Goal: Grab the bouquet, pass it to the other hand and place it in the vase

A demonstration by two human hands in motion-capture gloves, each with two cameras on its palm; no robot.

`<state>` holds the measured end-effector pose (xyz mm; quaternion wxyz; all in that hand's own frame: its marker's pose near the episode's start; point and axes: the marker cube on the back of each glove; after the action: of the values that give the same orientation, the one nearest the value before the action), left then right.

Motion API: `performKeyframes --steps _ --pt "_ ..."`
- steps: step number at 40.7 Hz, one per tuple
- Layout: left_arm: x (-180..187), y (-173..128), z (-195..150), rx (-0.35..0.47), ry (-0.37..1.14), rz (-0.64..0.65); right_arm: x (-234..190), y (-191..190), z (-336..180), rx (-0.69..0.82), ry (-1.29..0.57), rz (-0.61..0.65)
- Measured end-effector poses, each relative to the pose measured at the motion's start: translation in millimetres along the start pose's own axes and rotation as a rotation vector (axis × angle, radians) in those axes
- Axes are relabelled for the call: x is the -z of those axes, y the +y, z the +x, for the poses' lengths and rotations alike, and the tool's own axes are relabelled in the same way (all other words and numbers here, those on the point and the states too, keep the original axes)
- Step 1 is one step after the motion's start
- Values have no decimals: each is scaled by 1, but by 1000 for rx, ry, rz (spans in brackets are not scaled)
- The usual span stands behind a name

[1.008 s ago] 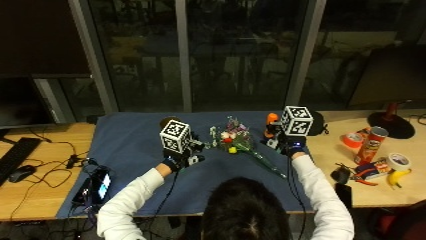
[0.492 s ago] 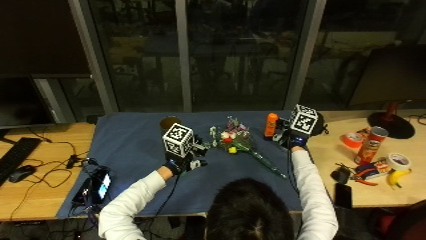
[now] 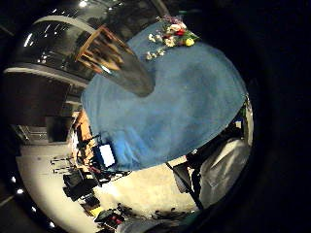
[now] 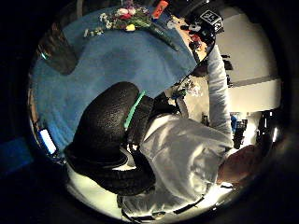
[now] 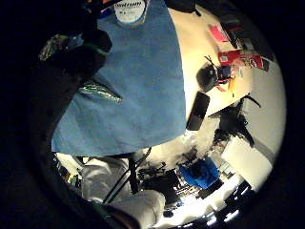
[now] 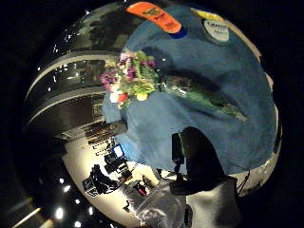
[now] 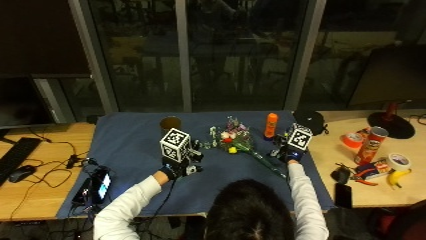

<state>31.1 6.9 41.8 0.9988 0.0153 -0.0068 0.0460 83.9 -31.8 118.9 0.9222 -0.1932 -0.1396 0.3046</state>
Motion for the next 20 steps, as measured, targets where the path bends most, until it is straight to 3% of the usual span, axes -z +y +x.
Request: performKeyframes --steps 2,8,12,20 --pt "-3 0 -2 3 4 -4 -5 0 -3 87 4 109" --pt "-4 3 -3 6 63 -33 -35 -19 2 111 39 152" --pt "-4 5 -3 12 120 -50 -55 -24 7 99 56 125" --pt "-8 4 -5 9 91 -52 -85 -25 6 84 13 9"
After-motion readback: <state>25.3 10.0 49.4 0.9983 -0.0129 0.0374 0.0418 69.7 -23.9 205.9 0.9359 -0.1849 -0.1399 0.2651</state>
